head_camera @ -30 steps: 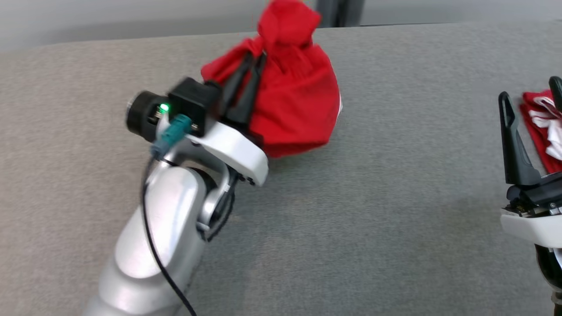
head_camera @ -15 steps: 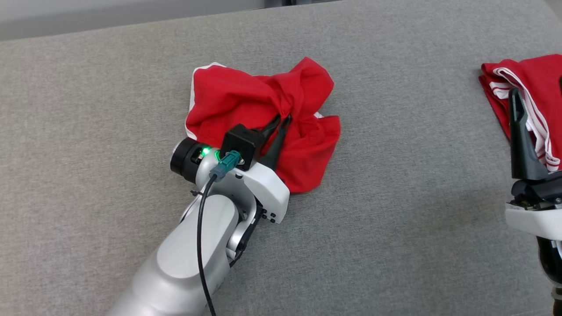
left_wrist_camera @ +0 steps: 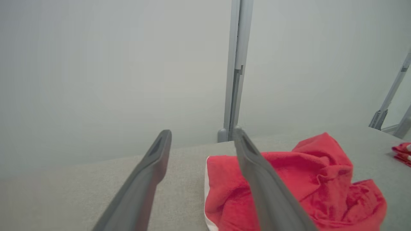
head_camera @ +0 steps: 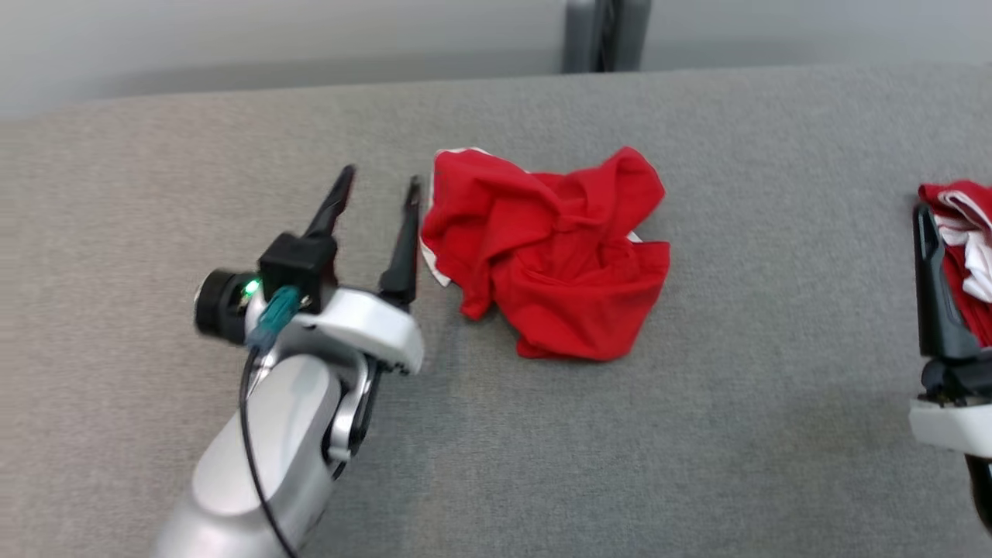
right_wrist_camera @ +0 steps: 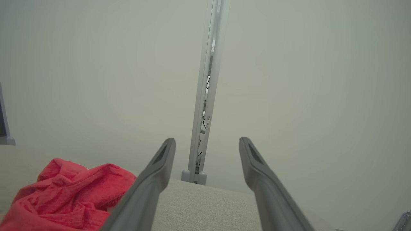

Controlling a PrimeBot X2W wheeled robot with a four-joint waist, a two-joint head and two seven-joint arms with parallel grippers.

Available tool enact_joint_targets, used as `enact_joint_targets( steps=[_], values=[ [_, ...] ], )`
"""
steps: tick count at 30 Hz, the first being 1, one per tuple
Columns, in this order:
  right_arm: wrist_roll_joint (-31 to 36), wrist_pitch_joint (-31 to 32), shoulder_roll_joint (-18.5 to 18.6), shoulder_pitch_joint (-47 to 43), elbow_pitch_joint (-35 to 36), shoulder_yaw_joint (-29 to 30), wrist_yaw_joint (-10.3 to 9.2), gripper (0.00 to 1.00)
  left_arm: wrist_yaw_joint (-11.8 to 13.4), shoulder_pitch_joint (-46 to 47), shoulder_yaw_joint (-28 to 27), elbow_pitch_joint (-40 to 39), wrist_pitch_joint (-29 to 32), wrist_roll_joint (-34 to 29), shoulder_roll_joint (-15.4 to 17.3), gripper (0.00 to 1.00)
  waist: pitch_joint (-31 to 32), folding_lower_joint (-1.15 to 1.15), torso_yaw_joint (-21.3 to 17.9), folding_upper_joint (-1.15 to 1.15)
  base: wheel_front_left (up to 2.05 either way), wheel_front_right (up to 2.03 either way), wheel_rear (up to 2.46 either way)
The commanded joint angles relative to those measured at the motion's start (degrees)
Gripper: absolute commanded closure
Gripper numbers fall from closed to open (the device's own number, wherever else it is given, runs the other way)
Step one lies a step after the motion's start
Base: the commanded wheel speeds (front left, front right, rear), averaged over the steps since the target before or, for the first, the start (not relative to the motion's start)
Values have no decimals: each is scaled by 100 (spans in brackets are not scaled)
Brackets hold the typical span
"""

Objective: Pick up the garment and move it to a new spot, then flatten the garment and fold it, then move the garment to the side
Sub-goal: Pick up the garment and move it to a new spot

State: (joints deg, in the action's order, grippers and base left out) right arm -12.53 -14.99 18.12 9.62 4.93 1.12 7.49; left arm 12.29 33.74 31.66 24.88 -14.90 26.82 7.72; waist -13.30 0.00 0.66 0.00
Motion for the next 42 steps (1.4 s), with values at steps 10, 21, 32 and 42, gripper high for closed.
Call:
enact_joint_targets(
  steps=[10, 21, 32, 42],
  values=[
    [10, -28, -97, -565, -102, 222, 0, 0, 274, -1863, -909, -1629, -19, -670, 190, 0, 655, 0, 730, 0, 0, 0, 0],
    [76, -28, -318, -695, -214, 76, 0, 0, -154, -3073, -1639, -2401, -21, -1324, -388, 0, 769, 0, 799, 0, 0, 0, 0],
    [53, -28, -331, -682, -314, -55, 0, 0, -345, -3185, -1822, -2504, -21, -1349, -469, 0, 773, 0, 765, 0, 0, 0, 0],
    [31, -28, -343, -655, -375, -94, 0, 0, -317, -3104, -1710, -2457, -21, -1352, -471, 0, 806, 0, 757, 0, 0, 0, 0]
  ],
)
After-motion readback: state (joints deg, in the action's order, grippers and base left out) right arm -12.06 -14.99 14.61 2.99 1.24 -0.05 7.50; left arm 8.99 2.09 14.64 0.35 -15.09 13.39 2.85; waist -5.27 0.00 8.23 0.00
